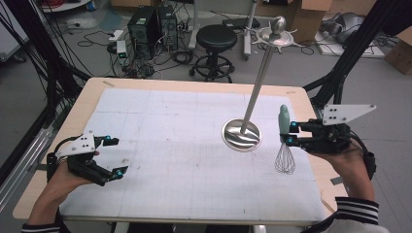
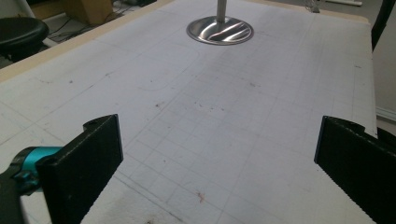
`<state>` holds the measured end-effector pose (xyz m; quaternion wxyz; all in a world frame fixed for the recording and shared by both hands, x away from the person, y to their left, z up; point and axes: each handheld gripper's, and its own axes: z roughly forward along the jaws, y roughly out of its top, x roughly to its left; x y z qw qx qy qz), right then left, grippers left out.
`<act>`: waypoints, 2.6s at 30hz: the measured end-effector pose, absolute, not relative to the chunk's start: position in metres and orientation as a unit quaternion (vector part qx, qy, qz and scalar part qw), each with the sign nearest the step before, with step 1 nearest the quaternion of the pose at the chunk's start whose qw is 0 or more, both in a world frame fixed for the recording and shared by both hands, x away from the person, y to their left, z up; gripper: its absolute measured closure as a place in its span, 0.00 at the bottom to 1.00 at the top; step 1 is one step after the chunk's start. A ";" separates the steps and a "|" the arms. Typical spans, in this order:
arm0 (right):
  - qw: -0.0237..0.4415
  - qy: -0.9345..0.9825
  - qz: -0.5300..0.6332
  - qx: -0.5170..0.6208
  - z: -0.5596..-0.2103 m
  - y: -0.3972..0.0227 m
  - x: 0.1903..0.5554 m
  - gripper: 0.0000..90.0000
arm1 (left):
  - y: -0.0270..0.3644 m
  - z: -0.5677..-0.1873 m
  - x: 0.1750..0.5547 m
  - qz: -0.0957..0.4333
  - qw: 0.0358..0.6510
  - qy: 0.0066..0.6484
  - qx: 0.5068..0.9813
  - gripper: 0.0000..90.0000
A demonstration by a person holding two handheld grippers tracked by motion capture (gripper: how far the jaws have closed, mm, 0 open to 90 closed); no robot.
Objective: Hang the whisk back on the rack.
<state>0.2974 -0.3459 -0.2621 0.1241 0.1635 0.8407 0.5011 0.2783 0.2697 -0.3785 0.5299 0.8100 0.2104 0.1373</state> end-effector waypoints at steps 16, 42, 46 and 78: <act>0.132 0.828 0.510 0.193 -0.228 -0.380 0.314 0.77 | 0.270 -0.379 0.279 0.136 0.528 0.213 0.811 0.02; 0.143 0.814 0.520 0.215 -0.185 -0.402 0.342 0.77 | 0.273 -0.382 0.277 0.134 0.532 0.220 0.807 0.02; 0.144 0.815 0.520 0.211 -0.181 -0.399 0.347 0.77 | 0.274 -0.383 0.278 0.133 0.532 0.220 0.807 0.02; 0.130 0.815 0.522 0.215 -0.172 -0.379 0.379 0.77 | 0.277 -0.386 0.278 0.131 0.529 0.225 0.807 0.02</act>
